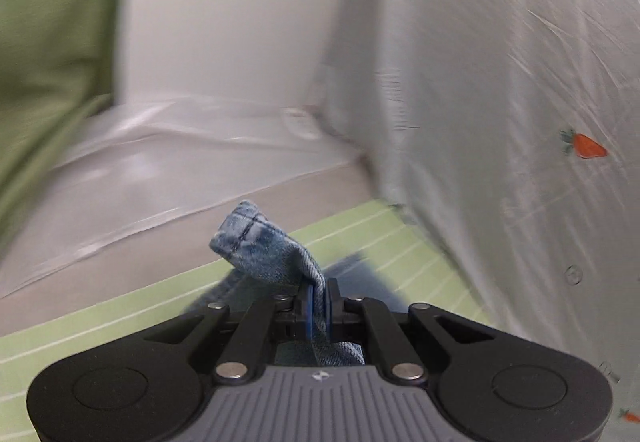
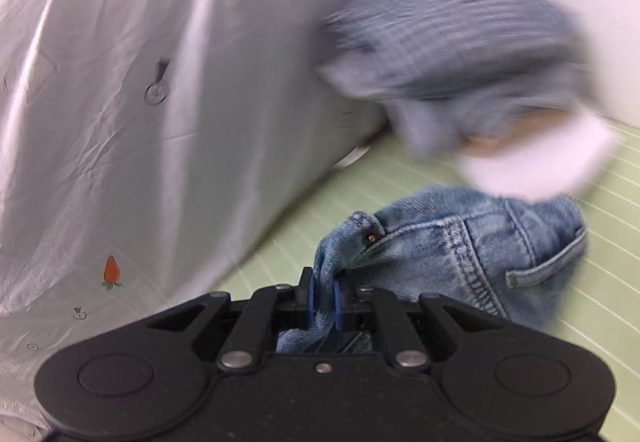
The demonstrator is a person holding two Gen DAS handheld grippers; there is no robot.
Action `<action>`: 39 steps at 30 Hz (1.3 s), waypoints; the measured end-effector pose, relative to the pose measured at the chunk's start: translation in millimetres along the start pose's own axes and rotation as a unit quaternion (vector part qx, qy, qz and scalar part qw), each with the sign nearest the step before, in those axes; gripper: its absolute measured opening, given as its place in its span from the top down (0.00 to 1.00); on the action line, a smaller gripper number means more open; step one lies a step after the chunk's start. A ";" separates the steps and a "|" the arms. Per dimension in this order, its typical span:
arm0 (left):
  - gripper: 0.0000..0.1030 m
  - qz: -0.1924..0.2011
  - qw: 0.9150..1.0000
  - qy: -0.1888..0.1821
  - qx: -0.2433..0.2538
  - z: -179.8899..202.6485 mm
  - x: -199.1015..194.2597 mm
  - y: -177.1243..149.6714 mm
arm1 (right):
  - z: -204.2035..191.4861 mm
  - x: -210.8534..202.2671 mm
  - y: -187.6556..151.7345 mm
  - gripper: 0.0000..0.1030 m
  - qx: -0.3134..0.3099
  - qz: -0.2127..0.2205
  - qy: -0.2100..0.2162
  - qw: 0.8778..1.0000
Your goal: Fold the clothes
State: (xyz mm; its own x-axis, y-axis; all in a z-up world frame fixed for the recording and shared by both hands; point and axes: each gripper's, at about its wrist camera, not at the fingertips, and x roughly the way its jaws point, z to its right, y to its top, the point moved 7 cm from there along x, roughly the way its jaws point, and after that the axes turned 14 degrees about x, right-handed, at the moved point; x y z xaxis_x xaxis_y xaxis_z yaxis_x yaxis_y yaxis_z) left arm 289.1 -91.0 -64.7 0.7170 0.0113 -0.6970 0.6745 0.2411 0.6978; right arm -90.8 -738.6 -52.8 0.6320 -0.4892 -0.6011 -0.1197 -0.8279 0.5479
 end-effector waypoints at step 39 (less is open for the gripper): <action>0.33 -0.052 0.987 -0.049 0.146 37.9 -135.8 -146.5 | 118.3 0.9 -72.5 0.87 0.014 -0.027 -0.095 0.995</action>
State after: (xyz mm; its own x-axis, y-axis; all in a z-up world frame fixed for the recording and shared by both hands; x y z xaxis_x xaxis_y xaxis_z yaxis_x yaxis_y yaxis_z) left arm 99.6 -164.6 -65.9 0.6459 -0.0965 -0.7573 0.7563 -0.0540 0.6519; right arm -172.1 -711.5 -161.9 0.4817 -0.4852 -0.7297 -0.1125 -0.8601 0.4976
